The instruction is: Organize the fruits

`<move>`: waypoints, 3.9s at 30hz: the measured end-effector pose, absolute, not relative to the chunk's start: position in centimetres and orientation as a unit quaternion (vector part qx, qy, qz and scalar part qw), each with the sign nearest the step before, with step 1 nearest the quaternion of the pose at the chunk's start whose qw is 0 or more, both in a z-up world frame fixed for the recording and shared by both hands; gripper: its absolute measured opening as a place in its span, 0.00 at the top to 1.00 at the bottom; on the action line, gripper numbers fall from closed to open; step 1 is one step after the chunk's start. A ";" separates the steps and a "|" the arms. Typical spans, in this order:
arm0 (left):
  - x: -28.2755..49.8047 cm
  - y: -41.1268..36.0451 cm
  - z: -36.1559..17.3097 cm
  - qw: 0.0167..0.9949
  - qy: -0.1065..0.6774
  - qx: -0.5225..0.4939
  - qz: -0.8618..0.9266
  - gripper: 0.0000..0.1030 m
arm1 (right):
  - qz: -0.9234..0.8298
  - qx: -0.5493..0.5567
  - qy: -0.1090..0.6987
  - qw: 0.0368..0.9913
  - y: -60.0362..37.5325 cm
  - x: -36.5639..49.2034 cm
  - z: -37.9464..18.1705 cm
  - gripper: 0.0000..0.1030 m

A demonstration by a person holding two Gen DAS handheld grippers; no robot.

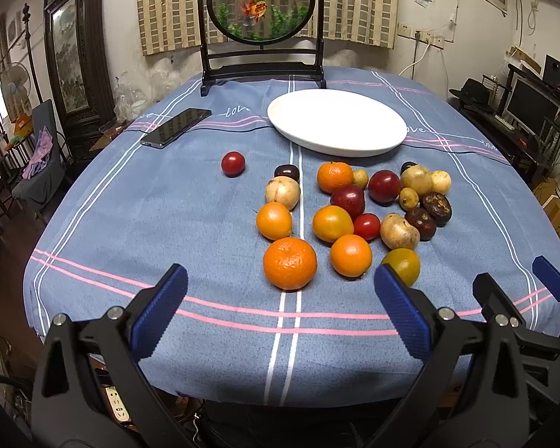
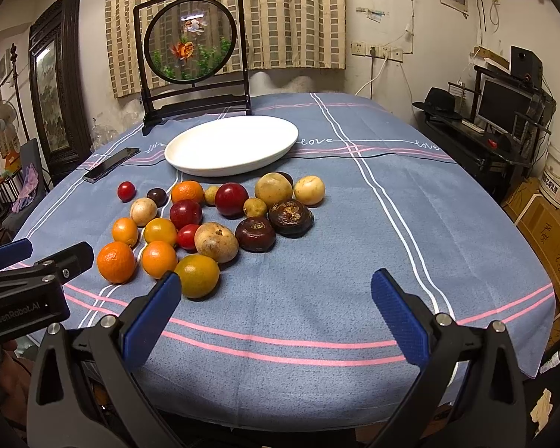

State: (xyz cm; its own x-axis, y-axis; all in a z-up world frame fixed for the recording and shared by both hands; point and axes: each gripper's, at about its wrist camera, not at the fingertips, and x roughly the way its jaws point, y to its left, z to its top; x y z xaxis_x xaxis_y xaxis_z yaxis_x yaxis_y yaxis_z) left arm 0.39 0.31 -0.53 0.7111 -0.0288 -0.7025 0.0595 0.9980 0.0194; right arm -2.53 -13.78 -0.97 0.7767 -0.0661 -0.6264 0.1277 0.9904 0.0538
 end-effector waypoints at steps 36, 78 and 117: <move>0.4 0.4 -1.1 0.923 0.383 0.018 -0.023 0.02 | -0.047 0.048 0.335 0.940 -13.4 -2.5 -1.3 0.01; 4.8 2.9 -5.5 0.893 0.442 0.028 -0.078 0.02 | 0.049 -0.007 0.407 0.912 -10.8 1.7 -5.2 0.15; 7.2 0.6 -6.3 0.872 0.456 0.023 -0.177 0.56 | 0.099 0.085 0.399 0.908 -14.2 3.0 -4.7 0.61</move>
State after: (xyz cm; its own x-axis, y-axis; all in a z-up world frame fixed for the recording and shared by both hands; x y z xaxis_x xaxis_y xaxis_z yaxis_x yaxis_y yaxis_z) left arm 7.17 0.64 -6.35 0.5215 -0.2875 -0.8033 0.3286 0.9366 -0.1219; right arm 2.98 -14.19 -4.69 0.6618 0.2477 -0.7076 -0.1118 0.9659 0.2336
